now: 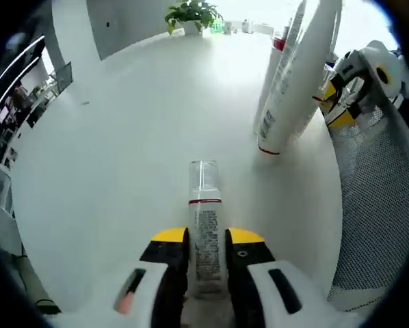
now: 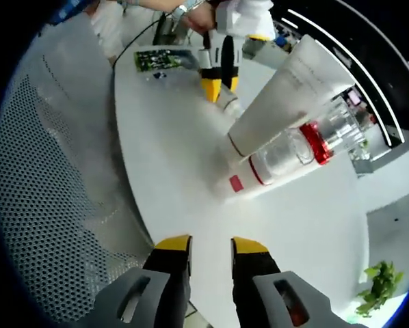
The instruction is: Arrange the skincare products in the storage area until every visible bottle or jar stands upright without overlapping.
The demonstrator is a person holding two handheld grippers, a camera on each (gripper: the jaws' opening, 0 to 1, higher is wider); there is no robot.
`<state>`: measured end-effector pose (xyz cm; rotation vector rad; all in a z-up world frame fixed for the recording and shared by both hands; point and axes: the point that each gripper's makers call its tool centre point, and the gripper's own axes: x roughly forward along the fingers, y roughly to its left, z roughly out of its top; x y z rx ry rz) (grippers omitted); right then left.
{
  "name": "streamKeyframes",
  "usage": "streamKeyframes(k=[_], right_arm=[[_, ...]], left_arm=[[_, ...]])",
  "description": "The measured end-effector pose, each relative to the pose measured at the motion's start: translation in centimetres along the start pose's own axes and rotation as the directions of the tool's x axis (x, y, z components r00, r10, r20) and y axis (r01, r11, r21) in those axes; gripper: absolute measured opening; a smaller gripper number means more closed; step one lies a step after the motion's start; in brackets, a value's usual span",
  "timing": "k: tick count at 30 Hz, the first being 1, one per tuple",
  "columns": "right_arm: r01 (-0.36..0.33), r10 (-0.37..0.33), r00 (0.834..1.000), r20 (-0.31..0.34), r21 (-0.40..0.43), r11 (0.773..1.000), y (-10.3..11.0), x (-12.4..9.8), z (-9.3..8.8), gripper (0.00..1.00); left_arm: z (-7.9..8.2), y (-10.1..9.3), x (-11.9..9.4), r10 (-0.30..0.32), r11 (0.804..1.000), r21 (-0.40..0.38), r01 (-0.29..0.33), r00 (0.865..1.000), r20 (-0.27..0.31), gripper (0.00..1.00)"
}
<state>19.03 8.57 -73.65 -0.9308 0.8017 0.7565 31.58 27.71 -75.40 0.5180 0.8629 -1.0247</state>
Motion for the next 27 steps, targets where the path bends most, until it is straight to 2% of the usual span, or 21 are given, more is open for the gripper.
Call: streamKeyframes(k=[2,4,7,8,9,10,12,13,15,16,17,18,19,20,21,22,23,24,25,26,27], right_arm=[[-0.025,0.025,0.999,0.029,0.002,1.000,0.3,-0.2,0.6,0.17],[-0.048,0.047,0.997,0.064,0.015,0.999,0.6,-0.3,1.5,0.15],[-0.123,0.104,0.978,0.179,0.101,0.987,1.1,-0.7,4.4,0.12],[-0.172,0.131,0.957,0.257,0.144,0.974,1.4,-1.2,6.3,0.12],[-0.199,0.142,0.941,0.306,0.165,0.966,1.4,-1.6,7.5,0.12],[-0.235,0.153,0.917,0.368,0.188,0.954,1.4,-2.1,9.0,0.12],[-0.285,0.158,0.875,0.457,0.223,0.932,1.1,-2.9,11.1,0.11],[-0.303,0.159,0.859,0.486,0.233,0.924,0.9,-3.2,11.8,0.11],[-0.311,0.163,0.849,0.502,0.227,0.923,0.7,-3.3,12.5,0.10],[-0.310,0.165,0.846,0.507,0.217,0.926,0.7,-3.3,12.7,0.10],[-0.327,0.176,0.833,0.525,0.210,0.921,0.8,-3.3,13.1,0.11],[-0.355,0.191,0.818,0.543,0.214,0.910,1.0,-3.3,13.5,0.11],[-0.388,0.202,0.803,0.561,0.234,0.892,1.2,-3.3,13.7,0.13],[-0.442,0.215,0.772,0.598,0.264,0.857,1.3,-3.4,14.2,0.16],[-0.484,0.218,0.749,0.626,0.291,0.825,1.3,-3.5,14.5,0.18],[-0.540,0.212,0.718,0.663,0.337,0.772,1.0,-3.8,14.9,0.21],[-0.576,0.200,0.691,0.695,0.361,0.734,0.7,-4.0,15.2,0.23],[-0.621,0.181,0.650,0.738,0.379,0.686,0.3,-4.5,15.6,0.25],[-0.643,0.161,0.633,0.757,0.398,0.654,-0.2,-4.7,15.8,0.26],[-0.644,0.143,0.624,0.768,0.403,0.650,-0.6,-4.8,15.8,0.27],[-0.639,0.128,0.617,0.776,0.400,0.657,-1.0,-4.9,15.8,0.27]], left_arm=[[-0.1,-0.1,-1.5,0.012,1.000,-0.019,-0.011,1.000,0.012,0.18],[0.4,-0.4,-2.7,0.016,0.999,-0.049,-0.013,0.998,0.062,0.18],[1.0,-1.4,-5.0,0.021,0.993,-0.114,-0.005,0.990,0.139,0.18],[1.3,-1.9,-5.8,0.021,0.990,-0.139,0.003,0.985,0.172,0.18],[1.3,-2.3,-6.4,0.017,0.987,-0.157,0.014,0.981,0.195,0.18],[1.3,-2.7,-6.8,0.014,0.987,-0.157,0.019,0.979,0.205,0.18],[1.4,-3.3,-7.6,0.025,0.986,-0.165,0.014,0.973,0.229,0.18],[1.5,-3.8,-8.1,0.030,0.984,-0.175,0.014,0.969,0.245,0.18],[1.6,-4.5,-8.4,0.024,0.978,-0.204,0.032,0.963,0.267,0.18],[1.8,-5.5,-8.8,-0.002,0.970,-0.231,0.072,0.957,0.289,0.18],[1.9,-6.1,-9.0,-0.015,0.967,-0.239,0.091,0.953,0.303,0.18],[2.2,-6.9,-9.4,-0.021,0.965,-0.240,0.108,0.941,0.338,0.18],[2.6,-7.4,-9.7,-0.025,0.965,-0.233,0.118,0.930,0.367,0.18],[3.0,-8.3,-10.1,-0.038,0.965,-0.222,0.138,0.915,0.403,0.18],[3.3,-8.9,-10.3,-0.050,0.964,-0.216,0.153,0.906,0.420,0.18],[3.5,-9.6,-10.5,-0.063,0.964,-0.209,0.166,0.902,0.427,0.18],[3.7,-9.9,-10.5,-0.067,0.964,-0.207,0.169,0.903,0.424,0.18],[4.0,-10.4,-10.4,-0.078,0.966,-0.193,0.172,0.905,0.417,0.18],[4.3,-10.7,-10.3,-0.082,0.968,-0.183,0.170,0.909,0.410,0.18],[4.6,-10.9,-10.3,-0.085,0.972,-0.169,0.165,0.912,0.401,0.18],[5.1,-11.4,-10.2,-0.101,0.975,-0.144,0.169,0.916,0.389,0.18]])
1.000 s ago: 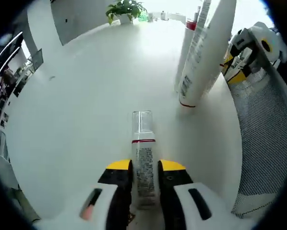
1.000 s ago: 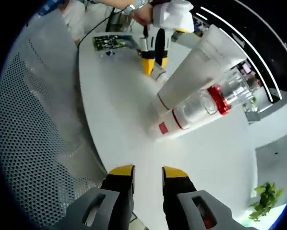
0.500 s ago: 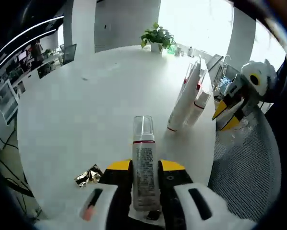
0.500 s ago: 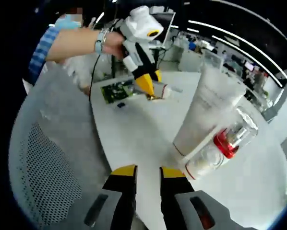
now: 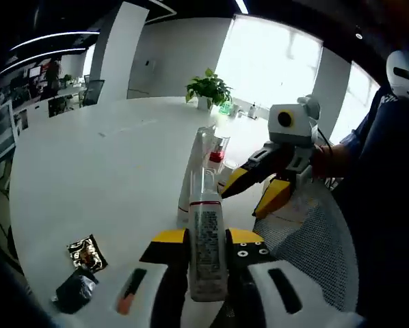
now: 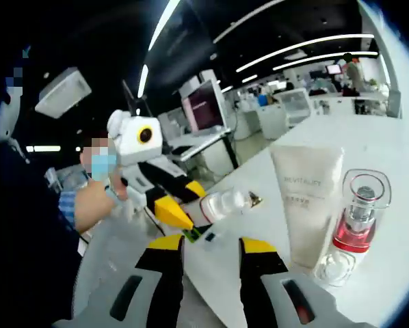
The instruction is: Arrange the skincare products in the storage area until every visible bottle or jar stands upright without overlapping.
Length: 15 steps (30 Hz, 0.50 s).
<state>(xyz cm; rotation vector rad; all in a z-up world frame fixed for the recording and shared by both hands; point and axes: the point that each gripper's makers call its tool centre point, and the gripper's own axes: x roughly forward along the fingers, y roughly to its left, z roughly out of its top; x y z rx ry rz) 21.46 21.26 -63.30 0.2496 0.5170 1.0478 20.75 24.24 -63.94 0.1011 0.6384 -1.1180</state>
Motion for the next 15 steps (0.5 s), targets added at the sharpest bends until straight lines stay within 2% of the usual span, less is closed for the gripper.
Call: streamKeyframes(k=[3,6,7,9,15], right_arm=[[-0.007,0.007,0.999,0.032,0.004,1.000,-0.1,-0.4,0.6,0.25],[-0.067,0.057,0.993,0.107,0.092,0.994,0.7,-0.6,1.6,0.25],[-0.060,0.046,0.990,0.135,0.103,0.993,0.5,-0.8,2.0,0.25],[-0.038,0.019,0.983,0.182,0.101,0.994,0.0,-1.0,2.7,0.22],[-0.009,0.004,0.997,0.083,0.058,0.998,-0.4,-0.6,0.6,0.21]], left_arm=[[1.3,-1.3,0.7,-0.033,0.998,0.048,0.033,0.999,-0.003,0.18],[2.7,-1.8,1.4,-0.047,0.994,0.100,0.043,0.998,0.044,0.18],[2.9,-2.2,1.7,-0.075,0.992,0.102,0.069,0.995,0.058,0.18],[2.2,-2.2,2.6,-0.092,0.993,0.082,0.088,0.995,0.045,0.18],[0.4,-2.1,3.8,-0.105,0.994,0.031,0.103,0.993,0.052,0.18]])
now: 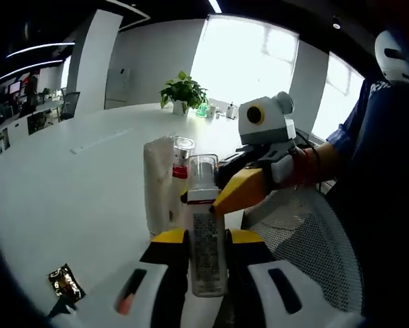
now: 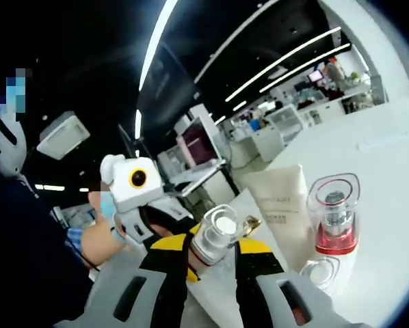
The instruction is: Arrange the skincare products in the storage area until every visible bottle or jar stands upright without overlapping.
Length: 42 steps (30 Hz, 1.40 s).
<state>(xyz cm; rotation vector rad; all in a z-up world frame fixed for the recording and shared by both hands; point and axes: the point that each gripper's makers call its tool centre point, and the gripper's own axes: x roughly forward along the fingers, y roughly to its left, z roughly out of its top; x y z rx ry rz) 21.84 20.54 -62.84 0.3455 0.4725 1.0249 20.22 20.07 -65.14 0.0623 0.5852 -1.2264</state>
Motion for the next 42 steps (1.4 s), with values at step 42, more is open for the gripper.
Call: streamKeyframes(k=[42], right_arm=[[0.089,-0.278,0.923,-0.265,-0.557,0.826,-1.8,2.1,-5.9,0.17]], left_arm=[[-6.7,2.1,4.2,0.193,0.955,0.270,-0.126,0.952,-0.236,0.19]])
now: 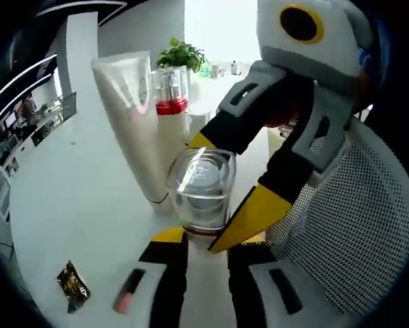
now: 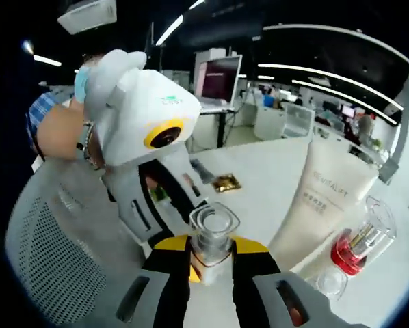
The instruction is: Arrange the skincare products in the storage area until every visible bottle or jar stands upright without overlapping.
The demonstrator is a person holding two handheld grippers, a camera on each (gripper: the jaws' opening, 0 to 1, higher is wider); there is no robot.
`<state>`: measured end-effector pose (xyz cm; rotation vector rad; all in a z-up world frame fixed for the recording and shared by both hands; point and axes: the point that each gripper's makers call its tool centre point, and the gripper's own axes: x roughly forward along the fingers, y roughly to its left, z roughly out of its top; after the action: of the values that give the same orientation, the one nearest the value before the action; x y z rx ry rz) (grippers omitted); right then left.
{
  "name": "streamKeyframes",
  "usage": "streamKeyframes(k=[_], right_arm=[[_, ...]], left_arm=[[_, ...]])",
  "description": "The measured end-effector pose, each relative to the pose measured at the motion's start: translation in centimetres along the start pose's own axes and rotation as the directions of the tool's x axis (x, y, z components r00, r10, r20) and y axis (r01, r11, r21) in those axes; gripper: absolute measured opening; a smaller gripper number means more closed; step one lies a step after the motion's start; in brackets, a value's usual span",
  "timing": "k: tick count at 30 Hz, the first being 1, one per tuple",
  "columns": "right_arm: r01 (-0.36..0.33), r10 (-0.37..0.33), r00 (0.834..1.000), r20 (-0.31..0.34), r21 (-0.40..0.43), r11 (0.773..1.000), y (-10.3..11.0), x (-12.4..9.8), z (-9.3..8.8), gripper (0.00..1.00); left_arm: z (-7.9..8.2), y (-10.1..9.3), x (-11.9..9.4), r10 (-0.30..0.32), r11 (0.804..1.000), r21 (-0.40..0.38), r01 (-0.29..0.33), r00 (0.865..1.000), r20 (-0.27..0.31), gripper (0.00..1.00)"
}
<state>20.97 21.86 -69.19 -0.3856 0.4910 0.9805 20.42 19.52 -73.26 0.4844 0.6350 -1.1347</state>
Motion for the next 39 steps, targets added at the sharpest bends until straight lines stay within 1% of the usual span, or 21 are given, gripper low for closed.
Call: streamKeyframes(k=[2,3,4,5,8,13,15,16,18,21,23,26,28,31,32,33,36,38,39], right_arm=[[0.006,-0.007,1.000,-0.025,-0.023,1.000,0.1,0.1,-0.5,0.17],[0.007,-0.008,0.999,-0.033,-0.039,0.999,0.1,0.1,-0.6,0.17],[0.017,-0.018,1.000,-0.015,-0.055,0.998,0.1,0.1,-0.4,0.17],[0.023,-0.025,1.000,-0.014,-0.069,0.997,0.0,0.0,-0.4,0.17],[0.024,-0.024,1.000,-0.010,-0.039,0.999,-0.3,0.0,-0.5,0.17],[0.027,-0.028,0.999,-0.020,-0.034,0.999,-0.5,-0.1,-0.6,0.18],[0.028,-0.029,0.999,-0.034,-0.038,0.999,-0.6,-0.2,-0.8,0.19],[0.037,-0.040,0.998,-0.053,-0.050,0.998,-0.9,-0.3,-1.1,0.19],[0.027,-0.029,0.998,-0.057,-0.032,0.999,-1.0,-0.6,-1.2,0.19],[0.030,-0.031,0.998,-0.049,-0.011,0.999,-1.4,-1.6,-1.2,0.23],[0.032,-0.031,0.997,-0.070,0.009,0.999,-1.6,-2.3,-1.7,0.23],[0.042,-0.043,0.995,-0.093,-0.006,0.999,-2.3,-3.6,-2.5,0.21],[0.047,-0.049,0.991,-0.123,-0.015,0.999,-3.0,-4.8,-3.5,0.19],[0.067,-0.067,0.987,-0.147,-0.005,0.998,-3.8,-5.8,-4.7,0.18],[0.079,-0.078,0.985,-0.157,0.001,0.997,-4.1,-6.1,-5.1,0.17],[0.120,-0.117,0.978,-0.175,0.008,0.993,-4.9,-6.5,-5.6,0.15],[0.141,-0.135,0.972,-0.192,0.018,0.990,-5.5,-6.8,-6.1,0.12],[0.156,-0.145,0.969,-0.202,0.038,0.987,-5.8,-6.8,-6.3,0.14],[0.180,-0.166,0.963,-0.212,0.047,0.983,-6.1,-6.8,-6.6,0.17]], left_arm=[[-0.3,-0.2,0.4,0.005,0.999,0.042,-0.004,1.000,-0.020,0.19],[-0.4,-0.3,0.5,0.000,0.999,0.043,0.002,1.000,-0.027,0.18],[-0.2,-0.1,0.5,0.008,0.999,0.048,-0.007,1.000,-0.013,0.18],[-0.3,0.0,0.4,0.007,0.999,0.047,-0.006,1.000,-0.017,0.18],[-0.1,0.1,0.5,0.002,1.000,0.019,-0.002,1.000,0.000,0.18],[-0.1,0.1,0.6,-0.001,1.000,0.009,0.001,1.000,0.015,0.17],[0.0,0.0,0.6,-0.001,1.000,0.025,0.000,1.000,0.020,0.17],[0.0,-0.1,0.6,-0.003,1.000,0.028,0.003,1.000,0.020,0.16],[0.1,-0.1,0.7,0.002,0.999,0.048,-0.003,1.000,0.020,0.16],[0.1,0.0,0.8,0.003,0.999,0.042,-0.004,1.000,0.023,0.16],[0.2,0.0,0.9,0.004,0.999,0.036,-0.005,1.000,0.024,0.17],[0.3,0.2,1.1,0.008,1.000,0.012,-0.009,1.000,0.029,0.17],[0.6,0.2,1.3,0.014,1.000,0.009,-0.014,0.999,0.033,0.17],[1.0,0.3,1.8,0.013,1.000,0.011,-0.013,0.999,0.039,0.17],[1.1,0.3,2.0,0.010,1.000,0.014,-0.011,0.999,0.039,0.17],[1.2,0.4,2.1,0.009,1.000,0.023,-0.010,0.999,0.036,0.17],[1.5,0.8,2.5,0.007,1.000,0.022,-0.008,0.999,0.038,0.17],[1.8,1.0,2.8,0.000,1.000,0.025,-0.001,0.999,0.041,0.17],[2.0,1.1,3.0,-0.005,1.000,0.027,0.004,0.999,0.040,0.17]])
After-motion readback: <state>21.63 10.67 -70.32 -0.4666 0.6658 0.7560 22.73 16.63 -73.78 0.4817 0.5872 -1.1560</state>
